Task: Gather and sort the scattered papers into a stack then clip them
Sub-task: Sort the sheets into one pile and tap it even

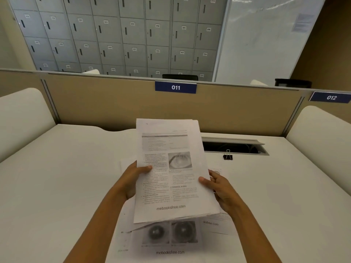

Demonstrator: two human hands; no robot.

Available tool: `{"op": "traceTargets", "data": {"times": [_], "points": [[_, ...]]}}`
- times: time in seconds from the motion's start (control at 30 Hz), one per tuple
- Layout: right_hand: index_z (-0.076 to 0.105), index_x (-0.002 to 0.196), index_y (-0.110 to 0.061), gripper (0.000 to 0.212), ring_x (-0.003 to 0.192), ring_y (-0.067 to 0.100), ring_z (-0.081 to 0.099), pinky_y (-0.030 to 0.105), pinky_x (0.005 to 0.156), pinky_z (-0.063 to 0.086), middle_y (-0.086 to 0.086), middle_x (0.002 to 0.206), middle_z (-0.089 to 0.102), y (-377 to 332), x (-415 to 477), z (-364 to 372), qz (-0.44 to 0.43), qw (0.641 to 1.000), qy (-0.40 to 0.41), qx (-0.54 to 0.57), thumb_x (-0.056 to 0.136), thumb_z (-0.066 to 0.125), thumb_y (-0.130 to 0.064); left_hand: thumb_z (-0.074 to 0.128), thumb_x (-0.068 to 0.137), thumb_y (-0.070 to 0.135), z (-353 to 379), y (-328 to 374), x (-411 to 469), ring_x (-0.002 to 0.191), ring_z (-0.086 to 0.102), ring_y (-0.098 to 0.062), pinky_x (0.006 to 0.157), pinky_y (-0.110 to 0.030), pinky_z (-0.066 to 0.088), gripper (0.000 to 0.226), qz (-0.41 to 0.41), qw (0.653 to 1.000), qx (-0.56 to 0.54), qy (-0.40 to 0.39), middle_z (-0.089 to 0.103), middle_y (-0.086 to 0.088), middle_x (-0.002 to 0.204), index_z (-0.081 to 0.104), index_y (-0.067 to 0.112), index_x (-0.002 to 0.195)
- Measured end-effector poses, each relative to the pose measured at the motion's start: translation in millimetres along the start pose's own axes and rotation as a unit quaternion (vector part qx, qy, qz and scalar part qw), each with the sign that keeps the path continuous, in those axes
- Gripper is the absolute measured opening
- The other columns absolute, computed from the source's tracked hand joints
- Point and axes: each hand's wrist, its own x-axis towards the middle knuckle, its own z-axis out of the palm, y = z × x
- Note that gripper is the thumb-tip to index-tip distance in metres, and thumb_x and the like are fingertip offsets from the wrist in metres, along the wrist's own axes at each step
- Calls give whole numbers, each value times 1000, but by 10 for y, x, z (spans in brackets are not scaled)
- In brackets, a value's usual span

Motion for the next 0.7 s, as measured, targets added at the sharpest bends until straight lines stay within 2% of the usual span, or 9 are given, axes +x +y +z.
{"op": "traceTargets", "data": {"times": [0.1,0.2,0.33,0.43,0.53,0.7], "points": [[61,114,-11,39,93,29,70,41,78,58,10,104,73,-5,-31,86,20,998,-36,-37,77,73,-14,53,89,8,51,-54,-2,92,69,-31,70,-42,58,31,5,999,32,-8,69,-11,109,55,16,120],[64,106,-13,34,84,23,73,34,67,59,5,93,76,-5,-50,178,-34,998,23,-44,74,76,-15,58,88,16,108,-98,1,96,67,-30,81,-49,56,36,53,997,61,8,66,-8,113,51,20,123],[68,97,-16,26,78,17,73,26,61,57,0,84,76,-9,-16,237,-109,990,84,-36,73,77,-16,61,74,30,210,-28,-38,98,65,-24,82,-44,56,44,133,989,69,7,65,-2,111,51,28,117],[69,90,-24,23,72,13,70,22,57,54,-4,79,74,13,20,242,-130,985,103,-53,70,80,-20,64,70,29,237,-40,-39,100,61,-29,84,-46,53,39,139,988,61,12,66,-6,104,59,24,108],[68,92,-27,24,81,9,68,19,60,53,-7,87,73,73,47,195,-117,987,80,-77,73,77,-15,66,67,29,203,-124,-32,103,60,-31,88,-50,51,38,115,990,80,-9,67,-7,106,62,25,105],[66,96,-33,34,92,14,65,22,67,53,-6,98,71,133,72,140,-95,988,55,-107,66,80,-25,67,66,32,215,-178,-7,104,59,-28,89,-52,50,38,103,988,117,-22,65,-4,108,60,34,103]]}}
